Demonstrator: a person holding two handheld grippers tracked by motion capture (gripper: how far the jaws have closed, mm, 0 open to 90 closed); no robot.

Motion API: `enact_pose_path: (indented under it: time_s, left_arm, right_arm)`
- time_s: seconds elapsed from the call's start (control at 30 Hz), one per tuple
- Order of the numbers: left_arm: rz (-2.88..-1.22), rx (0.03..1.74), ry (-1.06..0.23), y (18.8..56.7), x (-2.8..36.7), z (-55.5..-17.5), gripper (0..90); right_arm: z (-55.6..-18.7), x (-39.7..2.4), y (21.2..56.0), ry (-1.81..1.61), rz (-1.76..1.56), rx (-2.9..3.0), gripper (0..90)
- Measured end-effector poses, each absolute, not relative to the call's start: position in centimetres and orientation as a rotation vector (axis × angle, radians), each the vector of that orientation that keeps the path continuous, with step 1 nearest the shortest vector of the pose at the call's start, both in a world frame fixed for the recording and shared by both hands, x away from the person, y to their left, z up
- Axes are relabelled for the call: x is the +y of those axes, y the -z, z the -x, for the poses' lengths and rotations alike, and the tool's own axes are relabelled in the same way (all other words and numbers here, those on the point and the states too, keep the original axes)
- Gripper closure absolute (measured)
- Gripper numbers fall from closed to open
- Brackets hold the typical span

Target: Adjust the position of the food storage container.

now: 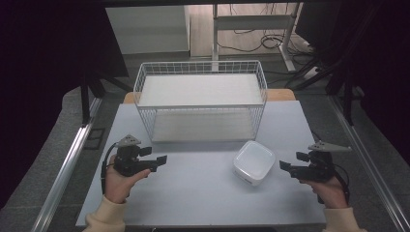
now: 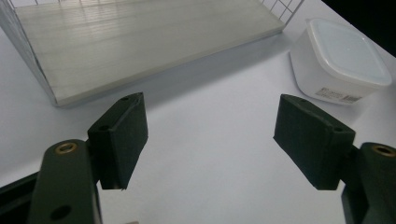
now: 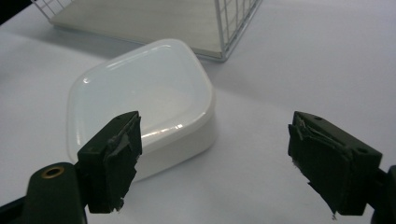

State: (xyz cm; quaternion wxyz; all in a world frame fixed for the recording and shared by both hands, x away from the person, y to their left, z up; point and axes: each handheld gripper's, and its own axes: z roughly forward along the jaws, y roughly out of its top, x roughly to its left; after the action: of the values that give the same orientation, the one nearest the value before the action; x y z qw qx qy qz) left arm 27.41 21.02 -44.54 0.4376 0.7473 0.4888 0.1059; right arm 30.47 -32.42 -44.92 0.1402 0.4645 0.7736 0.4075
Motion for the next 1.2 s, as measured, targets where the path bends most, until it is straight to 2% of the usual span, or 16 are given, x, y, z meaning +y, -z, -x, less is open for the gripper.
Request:
enact_pose_path:
  time_s: [0.53, 0.97, 1.0, 1.2]
  left_arm:
    - [-1.881, 1.194, -0.254, 45.2, 20.3, -26.5, 24.1]
    - [-1.867, 1.217, -0.261, 45.4, 20.5, -26.2, 23.1]
    - [-1.870, 1.226, -0.255, 45.6, 20.3, -26.2, 23.1]
    - [-1.887, 1.218, -0.244, 45.7, 20.3, -26.1, 25.6]
  right_arm:
    - [-30.9, -32.2, 45.1, -1.128, -1.366, 2.258, 18.9]
    - [-31.5, -31.7, 44.7, -1.130, -1.354, 2.298, 24.4]
    - [-31.5, -31.5, 44.5, -1.135, -1.343, 2.305, 26.9]
    - [-31.7, -31.4, 44.2, -1.142, -1.336, 2.315, 29.4]
